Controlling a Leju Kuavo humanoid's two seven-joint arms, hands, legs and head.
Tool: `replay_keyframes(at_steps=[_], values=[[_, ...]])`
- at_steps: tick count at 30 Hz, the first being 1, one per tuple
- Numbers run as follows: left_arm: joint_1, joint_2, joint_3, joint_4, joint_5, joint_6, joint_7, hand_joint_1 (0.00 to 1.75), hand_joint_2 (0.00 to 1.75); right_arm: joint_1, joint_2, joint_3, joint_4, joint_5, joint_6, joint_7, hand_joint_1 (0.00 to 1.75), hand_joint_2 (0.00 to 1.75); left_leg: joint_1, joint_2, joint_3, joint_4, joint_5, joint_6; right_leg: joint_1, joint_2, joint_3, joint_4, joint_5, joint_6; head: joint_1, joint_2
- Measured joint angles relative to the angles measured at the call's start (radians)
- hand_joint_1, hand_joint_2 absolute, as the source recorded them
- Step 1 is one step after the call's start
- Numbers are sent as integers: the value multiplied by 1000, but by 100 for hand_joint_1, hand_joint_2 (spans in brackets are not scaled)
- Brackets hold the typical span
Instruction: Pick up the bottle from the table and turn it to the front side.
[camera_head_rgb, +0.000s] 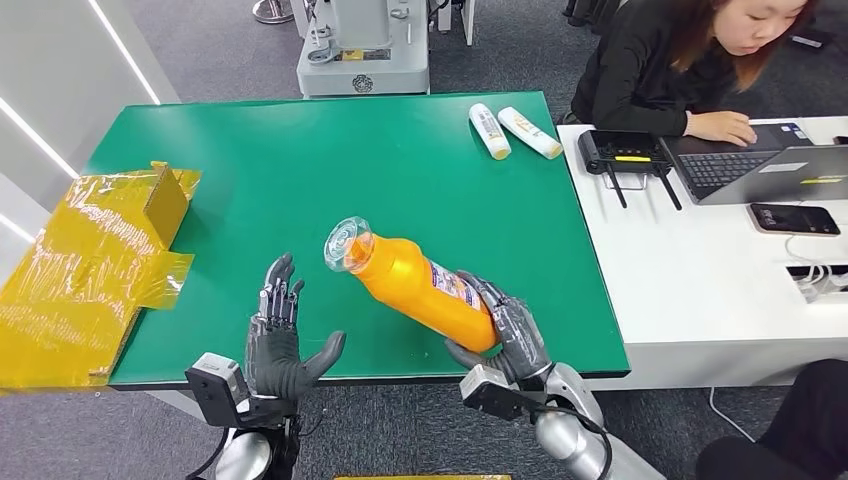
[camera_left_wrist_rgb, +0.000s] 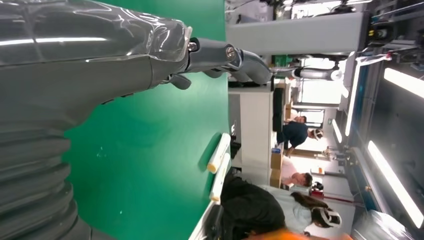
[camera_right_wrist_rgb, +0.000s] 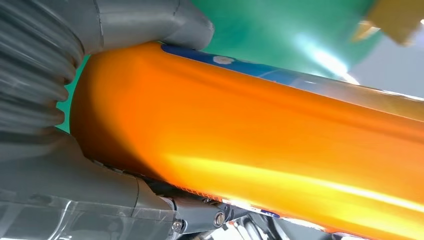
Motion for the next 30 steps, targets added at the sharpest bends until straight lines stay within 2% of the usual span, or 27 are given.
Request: replay_keyframes(at_steps=[4,7,11,16,22,30], values=[[-12,3,0,7,28,-31,25,0,175,45,5,-24,-74,-1,-12,-5,175,175,0,0,0,0,0,0,0,0,0,0,0,0,0,0],[-23,7,0,8,58,-98,77,0,175,68,11,-40,-105,-5,-8,-21,175,175,0,0,0,0,0,0,0,0,0,0,0,0,0,0],[-59,17,0,8,96,-196,128,0,175,72,34,-45,-103,-21,26,-43,175,175,0,0,0,0,0,0,0,0,0,0,0,0,0,0],[-108,24,-5,8,132,-258,171,0,175,42,81,-44,-55,-20,53,-45,175,175,0,0,1,0,1,0,0,0,0,1,1,-1,0,0],[-132,32,-9,2,162,-290,202,0,175,11,108,-43,16,-2,56,-27,175,175,0,0,0,0,1,-1,0,0,0,1,1,-1,0,0],[-127,60,-10,-18,171,-289,218,0,175,-9,113,-52,101,47,49,-9,175,175,0,0,0,0,1,-1,0,0,0,1,1,-1,0,0]])
